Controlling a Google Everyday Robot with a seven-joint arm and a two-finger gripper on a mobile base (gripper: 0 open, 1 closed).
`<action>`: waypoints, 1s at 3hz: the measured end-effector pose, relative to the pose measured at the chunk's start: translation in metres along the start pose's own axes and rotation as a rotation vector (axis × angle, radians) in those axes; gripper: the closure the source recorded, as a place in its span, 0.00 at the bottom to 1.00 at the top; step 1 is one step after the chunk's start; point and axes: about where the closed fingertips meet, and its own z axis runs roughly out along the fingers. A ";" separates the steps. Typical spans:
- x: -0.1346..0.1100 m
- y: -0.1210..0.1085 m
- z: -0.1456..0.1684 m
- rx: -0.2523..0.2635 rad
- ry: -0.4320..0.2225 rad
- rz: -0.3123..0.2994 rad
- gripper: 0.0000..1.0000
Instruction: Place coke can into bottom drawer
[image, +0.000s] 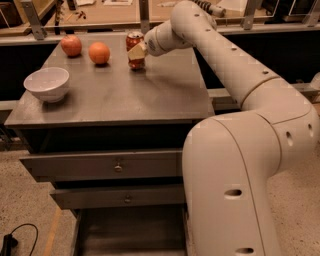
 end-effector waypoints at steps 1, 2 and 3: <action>-0.011 0.020 -0.031 -0.012 -0.091 -0.053 1.00; 0.005 0.068 -0.062 -0.114 -0.153 -0.061 1.00; 0.004 0.100 -0.054 -0.184 -0.175 -0.054 1.00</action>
Offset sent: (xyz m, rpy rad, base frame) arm -0.1873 0.0369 0.0355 0.3027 -0.0615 0.3128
